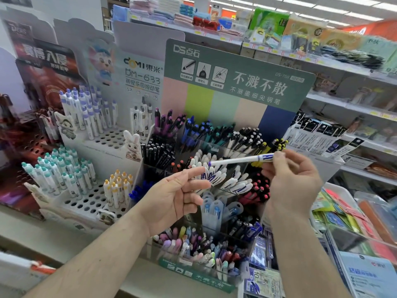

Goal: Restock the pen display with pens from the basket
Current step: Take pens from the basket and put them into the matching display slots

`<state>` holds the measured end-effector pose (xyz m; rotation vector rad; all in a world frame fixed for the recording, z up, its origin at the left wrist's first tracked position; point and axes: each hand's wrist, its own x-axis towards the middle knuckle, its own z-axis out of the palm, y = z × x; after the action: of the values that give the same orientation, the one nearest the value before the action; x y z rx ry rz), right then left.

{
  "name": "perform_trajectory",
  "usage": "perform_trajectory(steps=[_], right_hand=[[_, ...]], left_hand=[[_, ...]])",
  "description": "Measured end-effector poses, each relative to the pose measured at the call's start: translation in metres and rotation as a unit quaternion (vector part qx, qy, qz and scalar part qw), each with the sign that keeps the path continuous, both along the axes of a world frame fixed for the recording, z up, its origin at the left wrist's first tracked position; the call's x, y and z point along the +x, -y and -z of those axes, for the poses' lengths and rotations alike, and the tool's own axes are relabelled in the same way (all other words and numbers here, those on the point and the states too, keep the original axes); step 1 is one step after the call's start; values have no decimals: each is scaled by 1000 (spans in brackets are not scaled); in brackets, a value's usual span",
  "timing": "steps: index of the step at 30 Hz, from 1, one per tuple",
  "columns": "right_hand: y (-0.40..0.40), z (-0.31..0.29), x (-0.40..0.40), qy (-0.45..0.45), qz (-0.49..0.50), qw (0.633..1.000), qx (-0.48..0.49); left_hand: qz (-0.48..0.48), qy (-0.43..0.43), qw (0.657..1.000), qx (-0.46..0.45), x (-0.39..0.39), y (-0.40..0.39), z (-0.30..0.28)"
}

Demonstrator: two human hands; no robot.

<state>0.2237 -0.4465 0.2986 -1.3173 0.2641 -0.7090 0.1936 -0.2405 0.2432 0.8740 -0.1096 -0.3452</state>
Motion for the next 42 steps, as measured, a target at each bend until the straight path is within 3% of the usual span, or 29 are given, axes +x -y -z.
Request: perform_trajectory(steps=[4, 9, 12, 17, 22, 28, 32, 37, 42], right_hand=[[15, 5, 9, 74, 106, 970, -205], [9, 17, 19, 96, 116, 906, -395], [0, 25, 25, 50, 50, 876, -477], [-8, 30, 35, -103, -67, 823, -554], [-9, 22, 37, -126, -73, 807, -572], [-40, 29, 14, 30, -89, 865, -492], [-79, 41, -7, 43, -202, 883, -422], [-134, 65, -34, -5, -367, 846, -386], [-192, 96, -70, -46, -490, 785, -376]], left_hand=[[-7, -1, 999, 49, 1, -2, 5], [-19, -19, 997, 72, -2, 0, 5], [-24, -21, 996, 89, -4, 0, 5], [-31, -23, 994, 101, -8, 4, 8], [-43, -23, 992, 117, -15, 11, 9], [-84, -29, 982, 166, -30, 9, 13], [-134, -54, 974, 174, -49, -5, 20], [-221, -79, 959, 161, -89, -39, 37], [-316, -123, 925, 171, -143, -90, 59]])
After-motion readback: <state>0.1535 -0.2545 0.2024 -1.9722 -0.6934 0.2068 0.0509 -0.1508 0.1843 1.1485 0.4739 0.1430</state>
